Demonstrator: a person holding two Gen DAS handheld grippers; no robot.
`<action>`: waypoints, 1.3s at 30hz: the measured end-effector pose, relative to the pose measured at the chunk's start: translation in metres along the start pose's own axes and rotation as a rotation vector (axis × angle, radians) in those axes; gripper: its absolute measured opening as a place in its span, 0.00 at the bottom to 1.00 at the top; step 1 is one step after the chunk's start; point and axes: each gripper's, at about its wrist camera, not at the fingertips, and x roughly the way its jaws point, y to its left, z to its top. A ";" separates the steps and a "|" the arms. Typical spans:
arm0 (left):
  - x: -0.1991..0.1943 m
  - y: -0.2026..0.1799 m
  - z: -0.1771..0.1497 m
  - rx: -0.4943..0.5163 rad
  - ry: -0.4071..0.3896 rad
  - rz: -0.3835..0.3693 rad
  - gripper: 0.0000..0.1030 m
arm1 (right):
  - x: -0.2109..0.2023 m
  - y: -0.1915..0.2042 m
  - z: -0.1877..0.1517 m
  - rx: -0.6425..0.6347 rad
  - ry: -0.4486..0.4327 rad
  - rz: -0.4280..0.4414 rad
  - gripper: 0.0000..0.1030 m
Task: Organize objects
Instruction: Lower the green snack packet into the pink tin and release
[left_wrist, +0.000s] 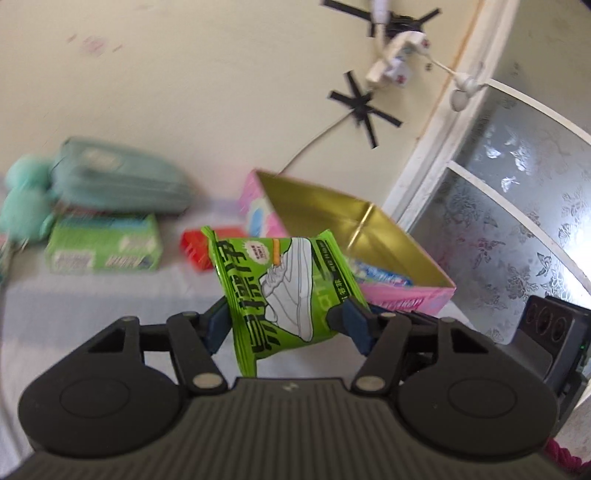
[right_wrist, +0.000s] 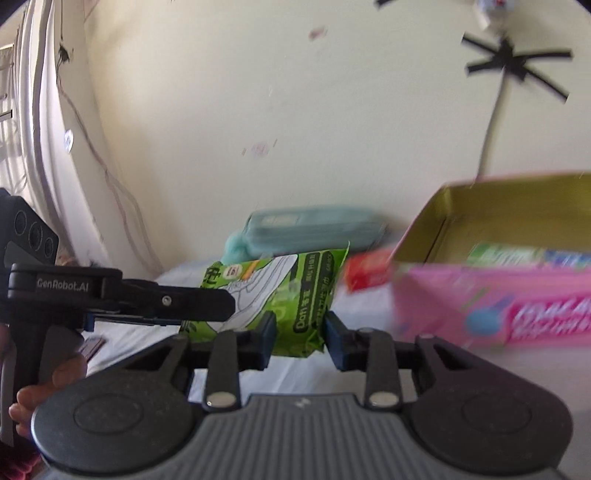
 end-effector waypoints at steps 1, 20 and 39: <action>0.010 -0.007 0.006 0.023 -0.005 -0.004 0.64 | -0.002 -0.006 0.006 -0.006 -0.027 -0.026 0.28; 0.184 -0.073 0.034 0.195 0.000 0.087 0.73 | 0.023 -0.138 0.034 0.115 -0.140 -0.520 0.49; 0.091 -0.051 -0.002 0.233 0.014 0.359 0.80 | -0.003 -0.100 0.019 0.084 -0.216 -0.509 0.59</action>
